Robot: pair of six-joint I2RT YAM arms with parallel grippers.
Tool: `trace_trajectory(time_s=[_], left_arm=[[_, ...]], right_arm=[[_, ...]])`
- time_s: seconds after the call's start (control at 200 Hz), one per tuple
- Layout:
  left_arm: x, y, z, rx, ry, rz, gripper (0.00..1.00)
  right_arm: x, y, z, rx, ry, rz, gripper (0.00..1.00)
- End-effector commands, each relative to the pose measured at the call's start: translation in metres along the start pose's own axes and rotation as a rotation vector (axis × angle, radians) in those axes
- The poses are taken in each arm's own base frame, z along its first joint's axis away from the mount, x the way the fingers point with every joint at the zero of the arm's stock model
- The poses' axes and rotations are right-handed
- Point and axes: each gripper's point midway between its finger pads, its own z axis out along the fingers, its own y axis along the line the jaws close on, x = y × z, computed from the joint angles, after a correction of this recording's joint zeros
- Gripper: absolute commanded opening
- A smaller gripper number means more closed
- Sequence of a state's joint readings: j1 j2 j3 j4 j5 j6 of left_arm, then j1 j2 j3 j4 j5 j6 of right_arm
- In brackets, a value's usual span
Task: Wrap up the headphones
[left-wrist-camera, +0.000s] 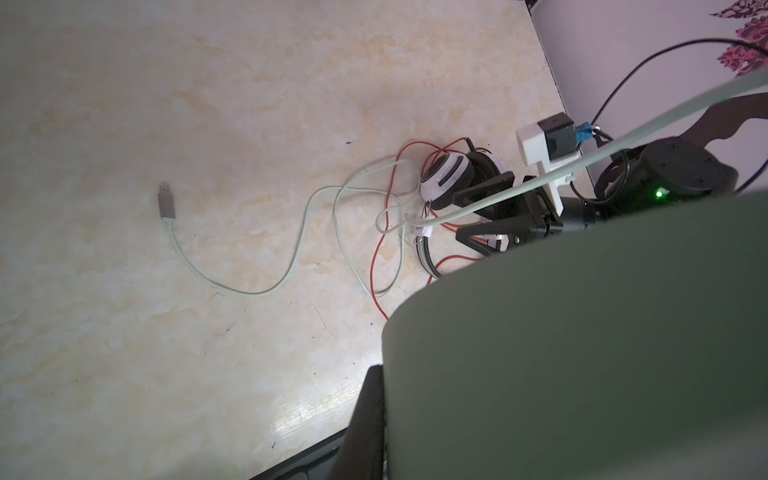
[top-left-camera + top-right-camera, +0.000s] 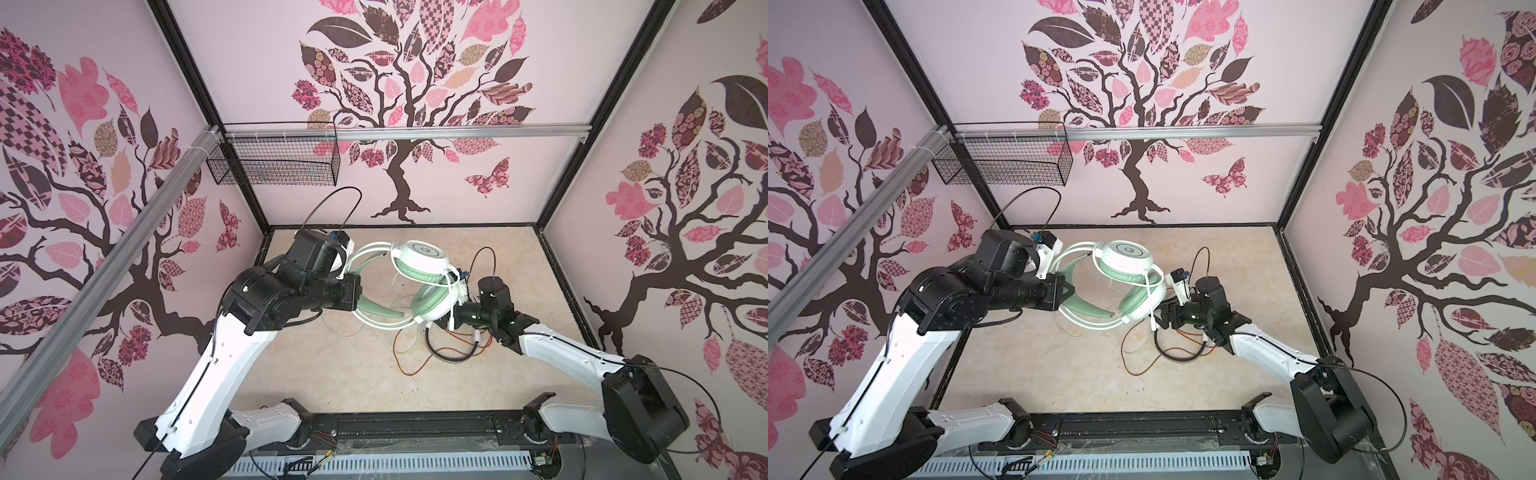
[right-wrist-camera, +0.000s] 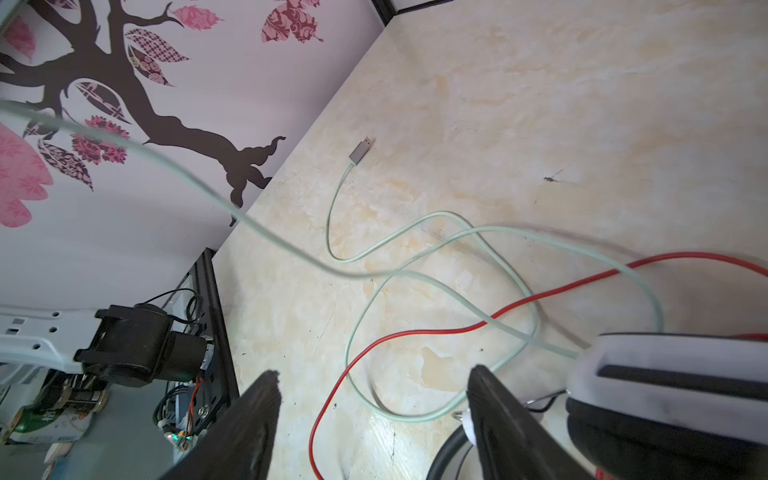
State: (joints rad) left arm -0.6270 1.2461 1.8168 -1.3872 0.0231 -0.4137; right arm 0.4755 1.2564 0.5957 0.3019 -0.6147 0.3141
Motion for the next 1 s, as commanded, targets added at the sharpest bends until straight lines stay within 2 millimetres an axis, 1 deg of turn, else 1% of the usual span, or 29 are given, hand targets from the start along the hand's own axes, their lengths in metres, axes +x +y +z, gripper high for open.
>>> trace_trajectory(time_s=[0.0, 0.005, 0.02, 0.035, 0.14, 0.24, 0.3, 0.35, 0.46, 0.52, 0.61, 0.74, 0.82, 0.895, 0.995], left_arm=[[-0.038, -0.01, -0.022, 0.021, -0.148, -0.006, 0.0], [-0.038, -0.009, -0.021, 0.018, -0.144, -0.005, 0.0], [-0.046, -0.012, -0.029, 0.029, -0.173, -0.004, 0.0], [-0.049, -0.013, -0.03, 0.029, -0.181, -0.004, 0.0], [-0.07, -0.018, -0.032, 0.018, -0.214, 0.005, 0.0], [-0.088, -0.022, -0.036, 0.009, -0.248, 0.013, 0.0], [-0.098, -0.024, -0.038, 0.004, -0.267, 0.017, 0.0], [-0.105, -0.027, -0.039, 0.005, -0.278, 0.022, 0.0], [-0.118, -0.031, -0.04, 0.008, -0.301, 0.026, 0.0], [-0.123, -0.032, -0.039, 0.005, -0.308, 0.027, 0.0], [-0.128, -0.03, -0.034, -0.011, -0.315, 0.025, 0.0], [-0.133, -0.025, -0.029, -0.033, -0.32, 0.024, 0.0], [-0.135, -0.024, -0.027, -0.042, -0.321, 0.024, 0.0], [-0.136, -0.023, -0.026, -0.044, -0.325, 0.023, 0.0], [-0.137, -0.021, -0.025, -0.045, -0.321, 0.023, 0.0]], right_arm=[[-0.016, 0.013, -0.004, -0.042, -0.07, -0.024, 0.74], [-0.016, 0.013, -0.004, -0.04, -0.07, -0.024, 0.74], [-0.016, 0.013, -0.003, -0.038, -0.07, -0.027, 0.73], [-0.017, 0.012, -0.003, -0.031, -0.071, -0.028, 0.73], [-0.016, 0.011, 0.005, 0.026, -0.053, -0.064, 0.73], [-0.017, 0.015, 0.017, 0.104, -0.025, -0.145, 0.73], [-0.018, 0.014, 0.024, 0.149, -0.028, -0.173, 0.73], [-0.021, 0.01, 0.027, 0.173, -0.042, -0.175, 0.72], [-0.03, -0.008, 0.036, 0.255, -0.065, -0.18, 0.68], [-0.033, -0.013, 0.041, 0.274, -0.07, -0.191, 0.66], [-0.04, -0.012, 0.045, 0.275, -0.098, -0.202, 0.64], [-0.049, -0.004, 0.046, 0.299, -0.162, -0.235, 0.63], [-0.06, 0.003, 0.046, 0.317, -0.235, -0.249, 0.64], [-0.071, 0.006, 0.048, 0.325, -0.296, -0.22, 0.64], [-0.084, 0.001, 0.055, 0.348, -0.344, -0.162, 0.64]])
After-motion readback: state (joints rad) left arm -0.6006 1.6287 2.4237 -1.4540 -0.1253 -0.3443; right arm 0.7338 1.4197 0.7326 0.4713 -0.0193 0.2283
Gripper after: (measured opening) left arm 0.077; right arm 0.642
